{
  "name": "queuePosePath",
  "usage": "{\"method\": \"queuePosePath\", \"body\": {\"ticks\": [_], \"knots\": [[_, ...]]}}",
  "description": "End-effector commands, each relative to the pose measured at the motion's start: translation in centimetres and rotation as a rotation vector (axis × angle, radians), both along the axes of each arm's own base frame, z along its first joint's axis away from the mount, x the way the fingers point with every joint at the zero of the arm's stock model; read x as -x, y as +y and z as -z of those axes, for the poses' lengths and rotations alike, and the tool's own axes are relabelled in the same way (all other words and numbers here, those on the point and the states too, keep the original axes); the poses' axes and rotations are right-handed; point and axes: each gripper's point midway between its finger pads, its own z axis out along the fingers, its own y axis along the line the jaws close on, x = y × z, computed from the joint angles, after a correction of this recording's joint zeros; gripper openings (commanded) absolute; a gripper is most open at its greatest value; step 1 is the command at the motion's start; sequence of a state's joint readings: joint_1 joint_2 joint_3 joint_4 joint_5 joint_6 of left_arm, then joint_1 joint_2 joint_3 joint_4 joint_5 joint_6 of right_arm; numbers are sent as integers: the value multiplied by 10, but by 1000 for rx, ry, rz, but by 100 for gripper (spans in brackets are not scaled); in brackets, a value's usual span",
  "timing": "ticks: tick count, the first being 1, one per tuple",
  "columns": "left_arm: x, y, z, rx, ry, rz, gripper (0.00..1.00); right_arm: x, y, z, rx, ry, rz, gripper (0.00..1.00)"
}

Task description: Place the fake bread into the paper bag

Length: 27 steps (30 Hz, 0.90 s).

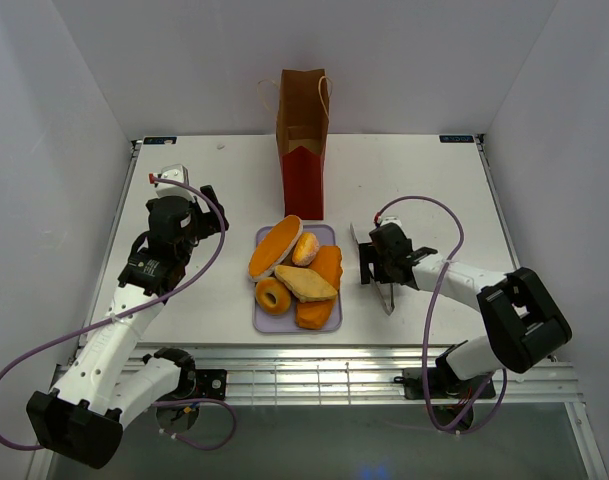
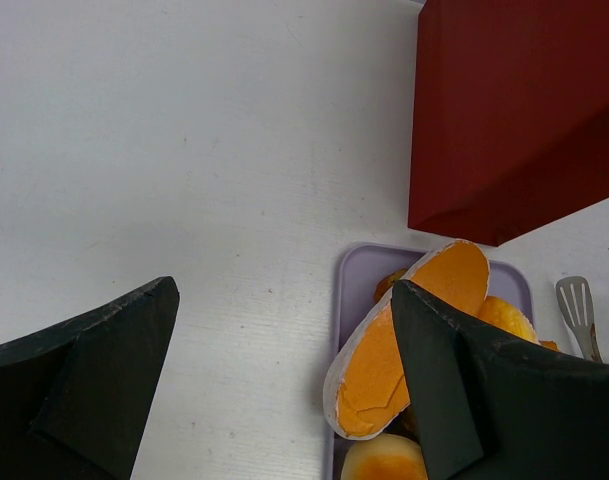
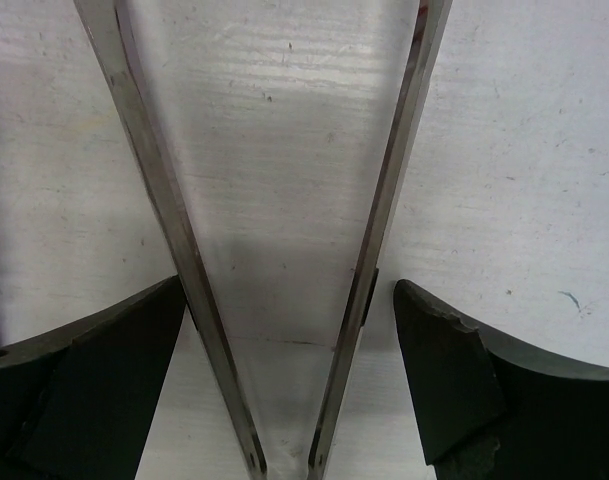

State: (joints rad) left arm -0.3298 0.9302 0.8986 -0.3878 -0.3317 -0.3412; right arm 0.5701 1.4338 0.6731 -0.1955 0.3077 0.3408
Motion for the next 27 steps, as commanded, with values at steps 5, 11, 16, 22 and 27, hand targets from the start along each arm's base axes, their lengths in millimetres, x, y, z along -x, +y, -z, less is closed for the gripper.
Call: {"method": "queuePosePath", "body": {"ticks": [5,11,16,22,27], "knots": [[0,-3,-20,17,-53,13,98,-19,17,-7,-53,-51,3,94],[1,-3,-20,16,-55,14,98,-17,16,-3,-47,-36,6,93],[1,-4,-20,15,-57,16,98,-14,13,-1,-43,-27,11,83],[2,-4,-21,14,-58,20,98,-13,11,-2,-39,-30,17,73],[2,-4,-21,13,-61,19,98,-13,10,-5,-44,-36,20,68]]}}
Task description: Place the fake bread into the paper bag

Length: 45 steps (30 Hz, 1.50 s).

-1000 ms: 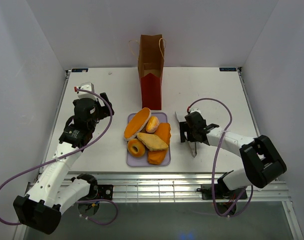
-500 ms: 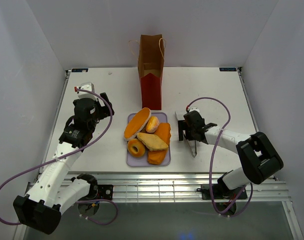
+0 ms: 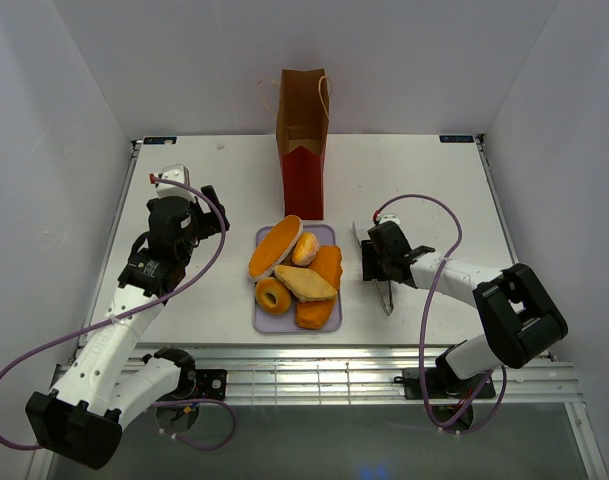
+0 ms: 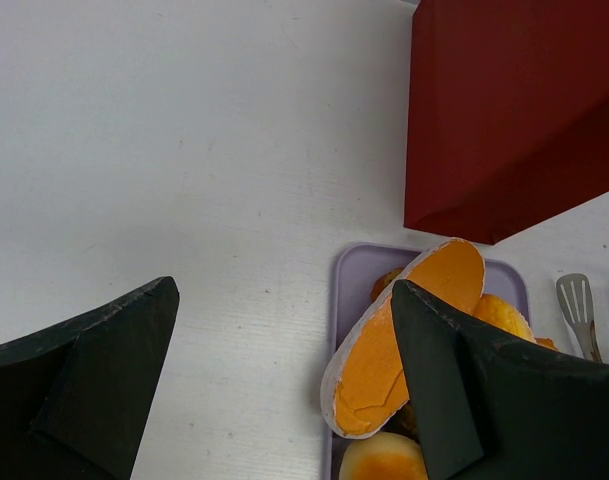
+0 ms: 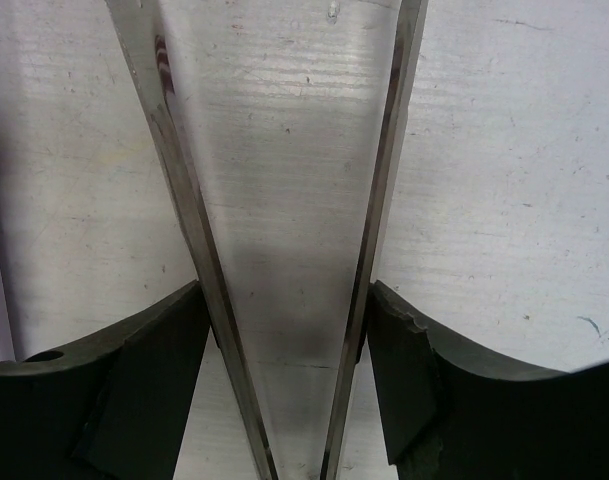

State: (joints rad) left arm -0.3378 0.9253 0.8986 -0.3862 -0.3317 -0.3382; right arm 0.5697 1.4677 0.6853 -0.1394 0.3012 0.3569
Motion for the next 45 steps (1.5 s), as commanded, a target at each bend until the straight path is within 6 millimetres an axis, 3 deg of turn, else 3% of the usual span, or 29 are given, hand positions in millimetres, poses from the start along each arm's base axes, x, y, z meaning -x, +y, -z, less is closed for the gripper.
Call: {"method": "queuePosePath", "body": {"ticks": [1,25,32,45], "knots": [[1,-2,-19,14,-55,11,98,-2,1,-6,-11,-12,10,67],[2,-2,-19,12,-57,10,98,-1,-14,-41,28,-52,51,59],[1,-2,-17,10,-52,10,98,-2,-14,-68,11,-86,50,59],[0,-1,-15,4,-49,2,98,4,-8,-101,-31,-109,-13,59]]}}
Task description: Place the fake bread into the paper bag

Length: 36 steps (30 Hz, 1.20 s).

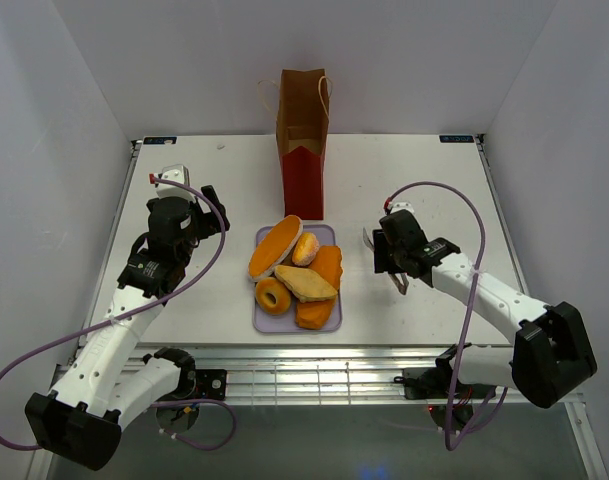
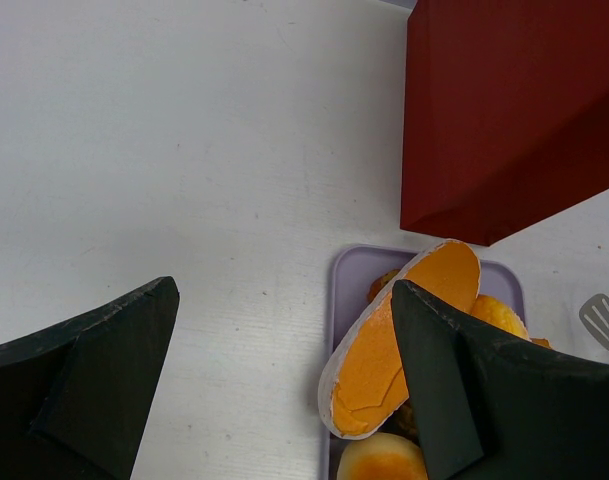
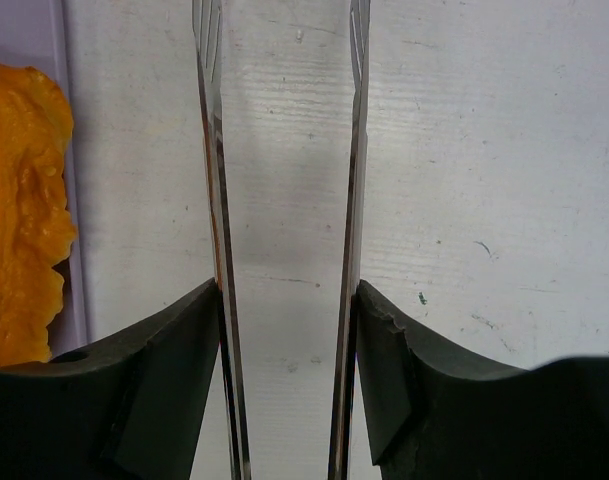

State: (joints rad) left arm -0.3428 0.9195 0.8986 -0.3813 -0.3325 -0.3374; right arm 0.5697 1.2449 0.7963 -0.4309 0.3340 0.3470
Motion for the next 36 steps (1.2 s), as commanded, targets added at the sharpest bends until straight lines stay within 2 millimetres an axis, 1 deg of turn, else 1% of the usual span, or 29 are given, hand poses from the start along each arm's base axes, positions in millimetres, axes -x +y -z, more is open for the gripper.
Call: {"method": "queuePosePath", "body": {"ticks": [1,4,5,7,8,11,13,18,23,26,31,33,36], "knots": [[-1,1,-12,1,-36,-2,98,-7,9,-34,-42,-57,-36,59],[-1,0,-10,-3,-30,-2,98,-4,10,-45,-46,-58,-65,59],[-1,0,-10,-4,-32,-1,98,-5,11,-54,-52,-72,-71,60],[-2,0,-10,-4,-30,-1,98,-4,12,-60,-50,-73,-90,60],[-2,0,-10,-4,-32,-1,98,-2,13,-67,-55,-78,-101,60],[-1,1,-9,-7,-29,-4,98,3,18,-80,-83,-89,-144,61],[-2,0,-9,-6,-30,3,94,8,26,-88,-112,-94,-194,62],[-2,2,-8,-11,-28,-6,94,22,41,-106,-191,-127,-292,66],[-2,4,-9,-15,-31,-19,95,36,53,-117,-236,-136,-373,66],[-2,5,-8,-20,-28,-24,95,43,57,-118,-233,-128,-409,66],[-3,6,-7,-25,-26,-31,95,50,62,-121,-247,-116,-424,65],[-3,6,-7,-24,-25,-28,95,55,72,-126,-301,-114,-457,64],[-3,4,-6,-22,-21,-21,95,59,82,-128,-358,-107,-463,63]]}}
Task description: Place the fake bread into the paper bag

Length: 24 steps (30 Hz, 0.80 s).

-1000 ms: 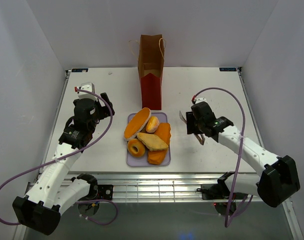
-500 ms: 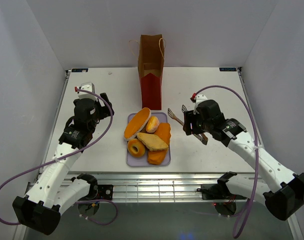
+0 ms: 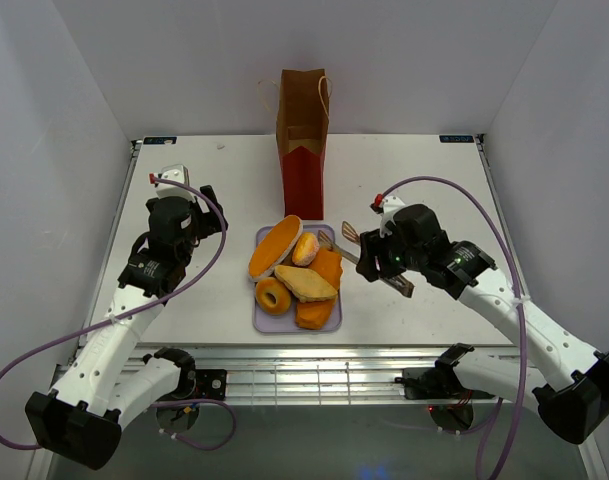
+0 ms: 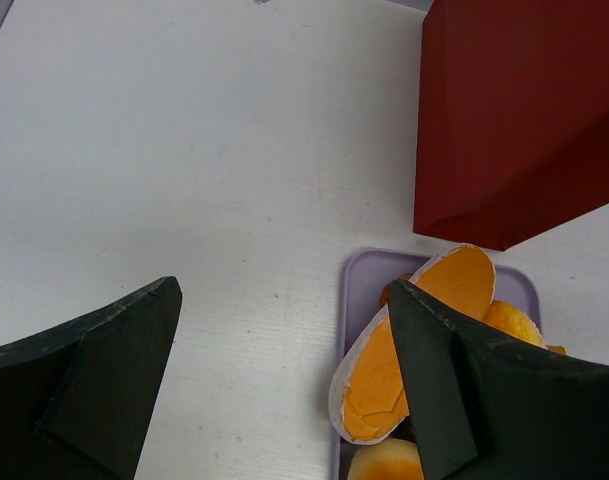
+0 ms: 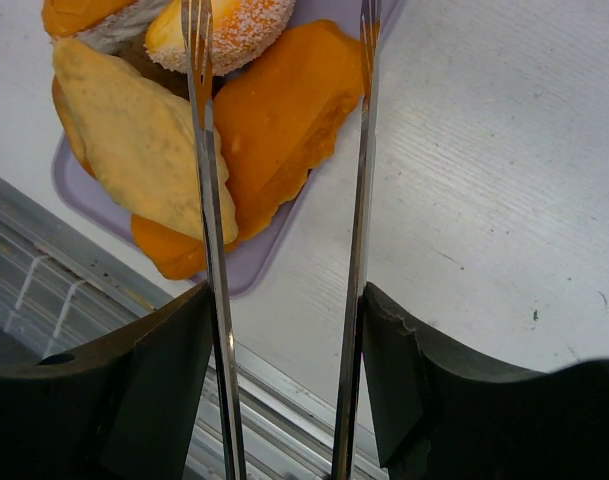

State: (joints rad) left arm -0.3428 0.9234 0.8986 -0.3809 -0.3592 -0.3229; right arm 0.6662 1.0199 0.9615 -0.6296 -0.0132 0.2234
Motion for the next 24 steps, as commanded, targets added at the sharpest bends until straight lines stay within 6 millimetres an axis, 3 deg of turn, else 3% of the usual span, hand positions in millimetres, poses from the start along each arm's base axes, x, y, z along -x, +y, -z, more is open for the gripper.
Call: {"method": "queuePosePath", "body": {"ticks": [1,12,24], "knots": [[-3,-1,-6,1,-20,0,95,2,23,-30,-132,-35,-37,63],[-2,-1,-7,3,-21,2,95,10,44,-40,-151,-32,-88,61],[-3,0,-3,-8,-11,-7,95,40,33,-34,-83,-29,-214,62]]}}
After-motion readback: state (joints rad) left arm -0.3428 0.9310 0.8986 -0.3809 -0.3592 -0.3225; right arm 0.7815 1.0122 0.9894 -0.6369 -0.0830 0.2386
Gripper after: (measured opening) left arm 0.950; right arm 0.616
